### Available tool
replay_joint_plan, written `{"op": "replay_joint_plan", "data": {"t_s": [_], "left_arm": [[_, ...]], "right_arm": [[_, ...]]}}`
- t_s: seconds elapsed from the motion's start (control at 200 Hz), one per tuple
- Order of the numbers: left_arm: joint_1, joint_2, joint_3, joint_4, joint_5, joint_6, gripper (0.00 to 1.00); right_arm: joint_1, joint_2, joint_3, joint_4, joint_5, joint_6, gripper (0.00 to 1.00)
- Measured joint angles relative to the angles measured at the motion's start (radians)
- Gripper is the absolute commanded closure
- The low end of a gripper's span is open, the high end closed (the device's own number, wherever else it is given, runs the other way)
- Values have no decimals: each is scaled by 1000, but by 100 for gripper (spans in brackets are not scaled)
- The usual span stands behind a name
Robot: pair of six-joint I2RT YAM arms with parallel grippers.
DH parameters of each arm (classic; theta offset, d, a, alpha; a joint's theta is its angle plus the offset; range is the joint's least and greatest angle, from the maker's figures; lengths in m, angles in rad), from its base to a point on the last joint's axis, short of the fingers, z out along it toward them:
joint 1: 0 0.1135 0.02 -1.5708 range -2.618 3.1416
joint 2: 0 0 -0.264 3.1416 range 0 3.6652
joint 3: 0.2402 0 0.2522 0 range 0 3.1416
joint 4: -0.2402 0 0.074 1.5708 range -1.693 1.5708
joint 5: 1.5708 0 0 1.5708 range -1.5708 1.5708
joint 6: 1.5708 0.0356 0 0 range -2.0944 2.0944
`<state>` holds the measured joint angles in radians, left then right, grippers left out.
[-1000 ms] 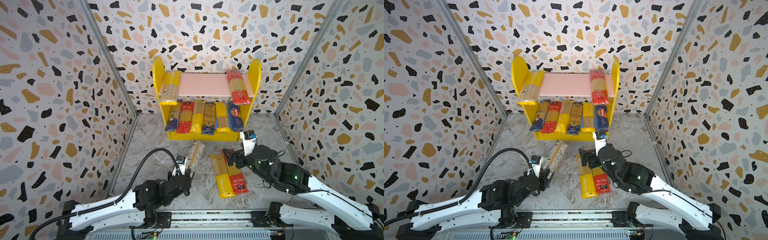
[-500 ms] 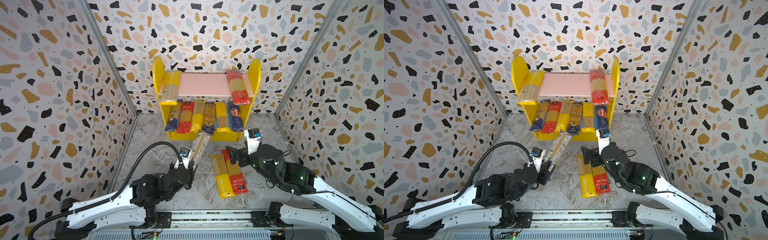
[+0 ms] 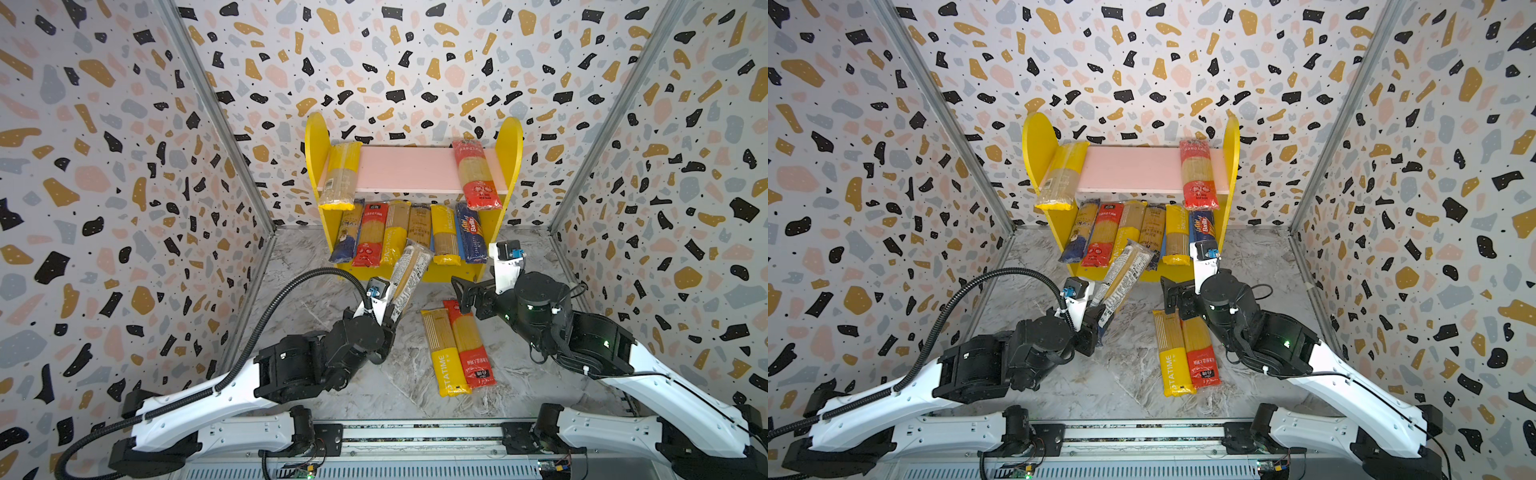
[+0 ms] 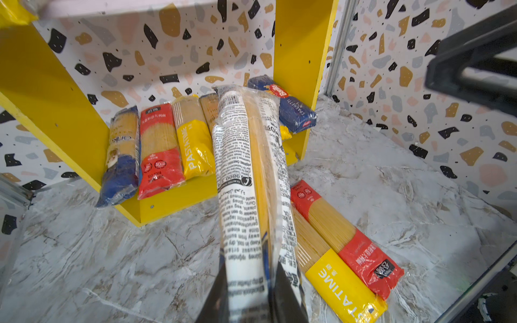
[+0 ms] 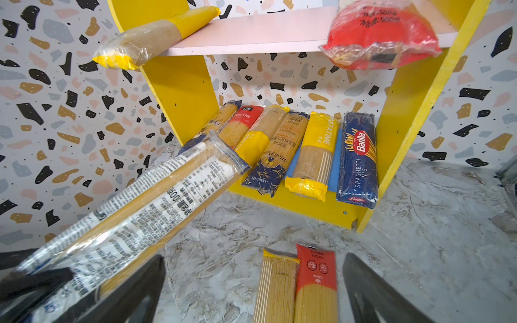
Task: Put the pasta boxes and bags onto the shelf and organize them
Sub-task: 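Lift the white-labelled bag upright with the left gripper toward the shelf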
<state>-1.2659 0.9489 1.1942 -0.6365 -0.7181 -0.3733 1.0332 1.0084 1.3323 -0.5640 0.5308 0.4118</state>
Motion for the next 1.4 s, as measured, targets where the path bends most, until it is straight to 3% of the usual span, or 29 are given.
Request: {"op": "replay_joint_plan", "data": {"t_s": [0.511,1.001,1.402], "left_arm": [[0,46,179,-53,-34,91,100],[0,101,283,-53,-118,185,100],[27,202,409,11,-187,330,100]], "right_arm": [[-40,55,131,-6,-16,-59,1],[-48,55,150,-8,-22,-85,1],[-50,44,150,-8,-22,-93,1]]}}
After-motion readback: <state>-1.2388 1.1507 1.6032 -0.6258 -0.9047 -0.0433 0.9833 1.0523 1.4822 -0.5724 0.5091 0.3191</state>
